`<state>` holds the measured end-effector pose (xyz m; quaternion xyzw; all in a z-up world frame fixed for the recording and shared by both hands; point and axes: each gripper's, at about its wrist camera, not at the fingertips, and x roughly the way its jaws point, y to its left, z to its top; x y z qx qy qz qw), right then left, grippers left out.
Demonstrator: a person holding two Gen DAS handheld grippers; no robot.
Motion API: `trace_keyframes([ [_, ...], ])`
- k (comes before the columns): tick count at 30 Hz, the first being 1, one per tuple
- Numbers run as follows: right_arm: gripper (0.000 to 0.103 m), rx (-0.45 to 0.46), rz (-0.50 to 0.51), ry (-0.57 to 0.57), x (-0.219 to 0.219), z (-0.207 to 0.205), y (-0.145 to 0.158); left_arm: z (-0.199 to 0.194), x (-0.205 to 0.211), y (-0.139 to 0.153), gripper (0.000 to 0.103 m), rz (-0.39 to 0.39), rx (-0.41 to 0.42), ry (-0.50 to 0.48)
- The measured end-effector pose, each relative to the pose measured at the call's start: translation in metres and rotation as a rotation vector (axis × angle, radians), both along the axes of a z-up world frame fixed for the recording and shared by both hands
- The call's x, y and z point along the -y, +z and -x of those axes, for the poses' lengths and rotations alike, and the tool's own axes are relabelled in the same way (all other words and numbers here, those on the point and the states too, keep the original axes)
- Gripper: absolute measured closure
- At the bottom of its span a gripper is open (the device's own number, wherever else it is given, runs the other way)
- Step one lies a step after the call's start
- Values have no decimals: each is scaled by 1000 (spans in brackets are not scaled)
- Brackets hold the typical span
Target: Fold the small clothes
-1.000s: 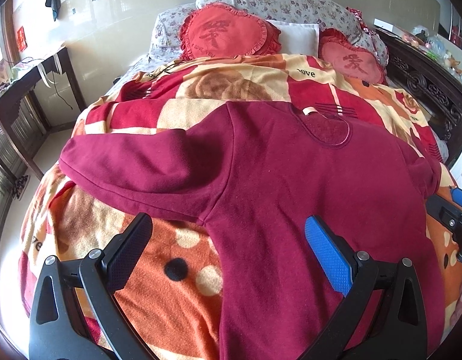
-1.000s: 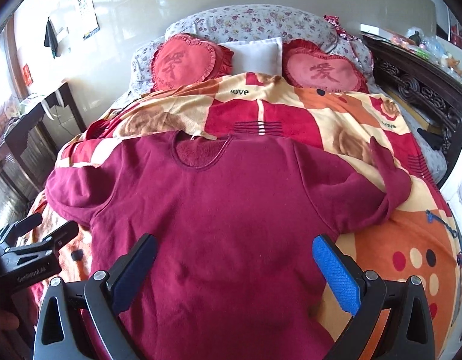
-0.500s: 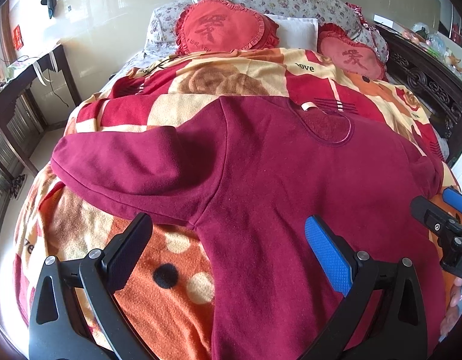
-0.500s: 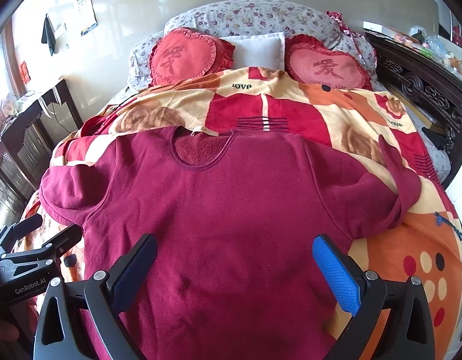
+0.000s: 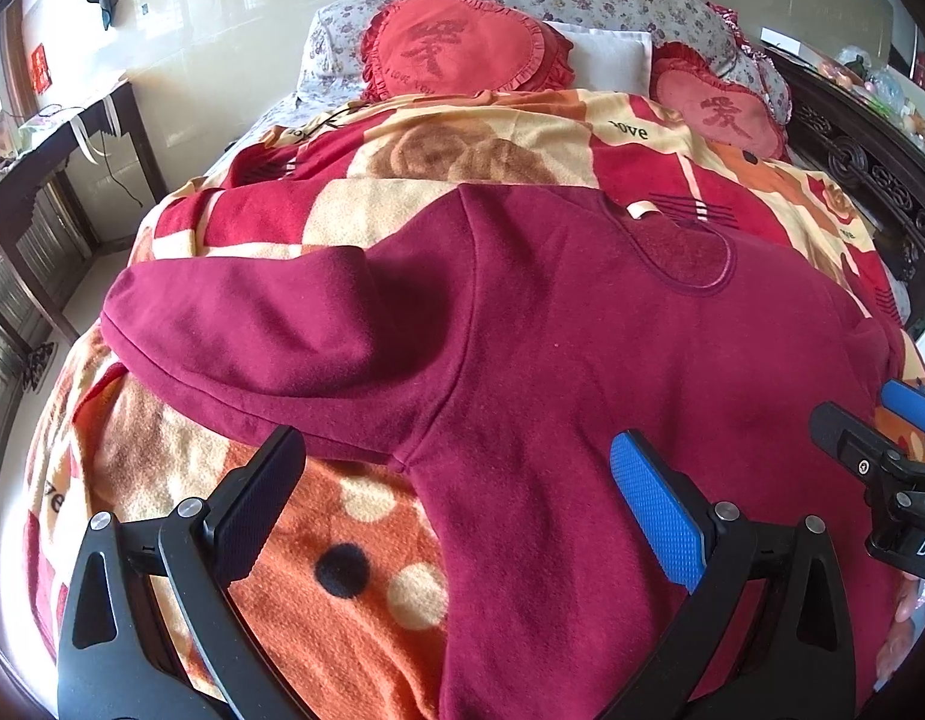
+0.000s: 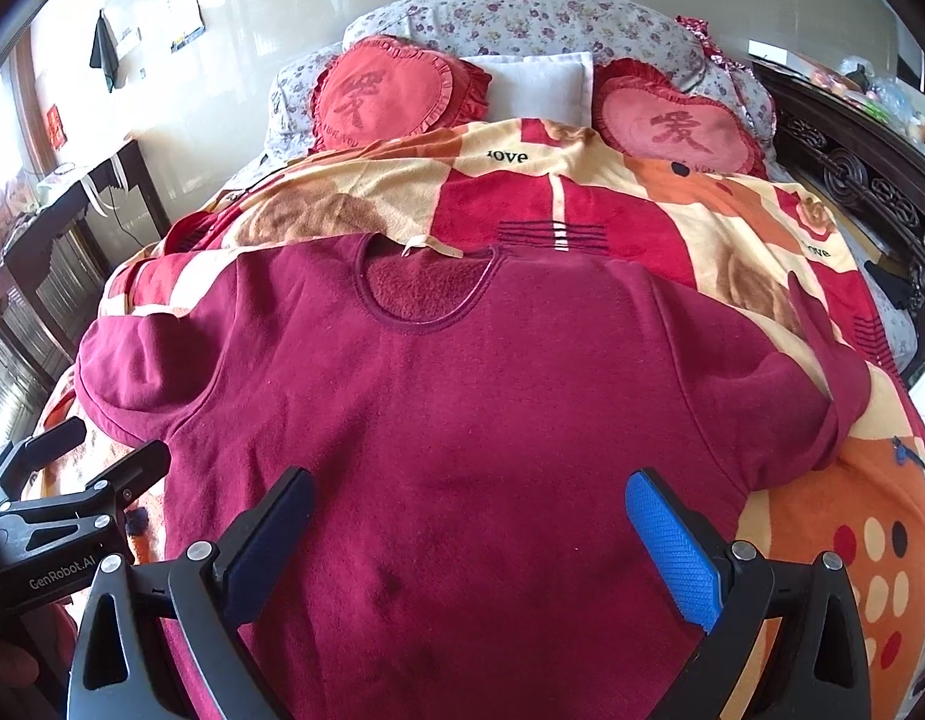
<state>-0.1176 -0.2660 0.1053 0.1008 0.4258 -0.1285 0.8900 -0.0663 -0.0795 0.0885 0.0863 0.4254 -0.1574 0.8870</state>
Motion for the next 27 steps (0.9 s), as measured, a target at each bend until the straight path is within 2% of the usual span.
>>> trace_keyframes([
  [17, 0, -29, 12, 54, -21, -32, -15, -31, -37, -12, 1, 4, -29, 77],
  [27, 0, -45, 2, 93, -39, -58, -25, -69, -91, -16, 1, 46, -70, 188],
])
